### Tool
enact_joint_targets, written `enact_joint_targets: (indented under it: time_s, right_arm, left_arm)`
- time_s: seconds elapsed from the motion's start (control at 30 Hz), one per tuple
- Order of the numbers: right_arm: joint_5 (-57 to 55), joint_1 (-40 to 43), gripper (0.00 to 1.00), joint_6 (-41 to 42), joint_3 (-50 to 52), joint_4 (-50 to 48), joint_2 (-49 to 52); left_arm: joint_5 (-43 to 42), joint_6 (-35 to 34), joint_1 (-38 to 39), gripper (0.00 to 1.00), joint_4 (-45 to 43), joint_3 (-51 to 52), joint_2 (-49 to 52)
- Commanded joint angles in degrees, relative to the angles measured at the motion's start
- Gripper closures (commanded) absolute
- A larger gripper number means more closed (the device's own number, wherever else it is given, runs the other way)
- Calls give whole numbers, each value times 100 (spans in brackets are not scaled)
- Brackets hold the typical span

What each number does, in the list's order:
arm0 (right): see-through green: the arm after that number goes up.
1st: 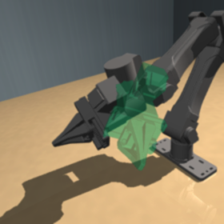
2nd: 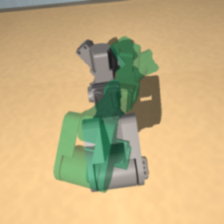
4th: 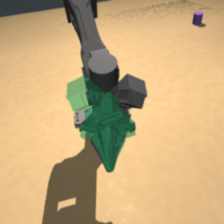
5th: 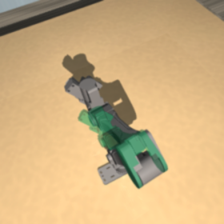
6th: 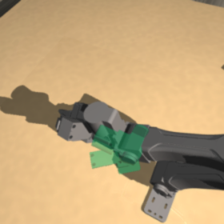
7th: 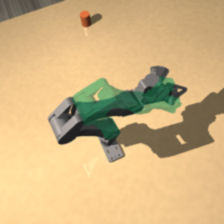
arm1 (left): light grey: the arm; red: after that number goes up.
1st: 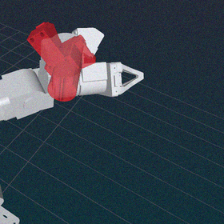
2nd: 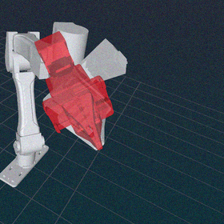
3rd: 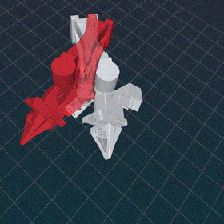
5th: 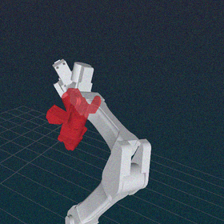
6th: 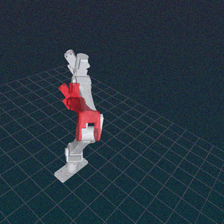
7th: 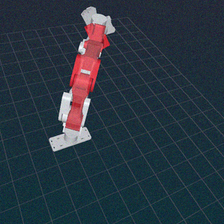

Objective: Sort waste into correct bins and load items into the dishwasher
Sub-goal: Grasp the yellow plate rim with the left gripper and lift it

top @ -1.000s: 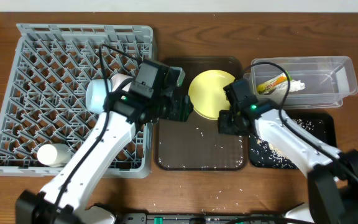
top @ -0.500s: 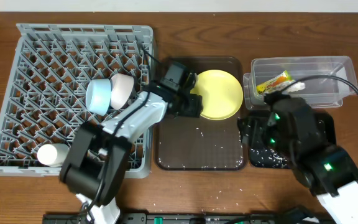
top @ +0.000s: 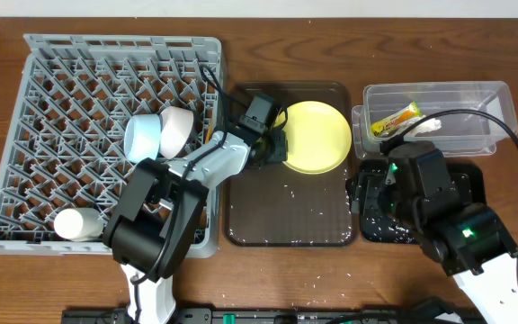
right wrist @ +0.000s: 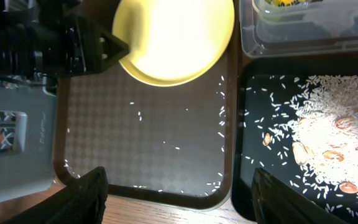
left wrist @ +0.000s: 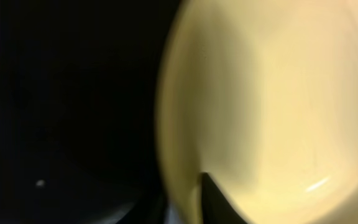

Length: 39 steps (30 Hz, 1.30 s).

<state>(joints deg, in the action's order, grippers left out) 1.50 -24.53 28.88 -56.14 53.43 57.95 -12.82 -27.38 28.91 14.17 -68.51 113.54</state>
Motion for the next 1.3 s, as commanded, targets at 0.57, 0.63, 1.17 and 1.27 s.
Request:
enact_joint_targets:
  time_s: [0.57,0.63,1.17,1.27]
  right_arm:
    - [-66,68,30,-22,-26,-4,24]
    - [-66,68,29,-22,-26,-2,24]
    - [-111,68,27,-22,-26,50,24]
    - [-114,68,26,-22,-26,81,31]
  left_arm:
    - [-752,1823,-748,93,1891,-35,-2505]
    - [-778,1838,-876,93,2031,-35,-2863]
    - [-780,1589,-479,51,1517,28,-802]
    - [-1082,1591,-542,51,1307,28,-448]
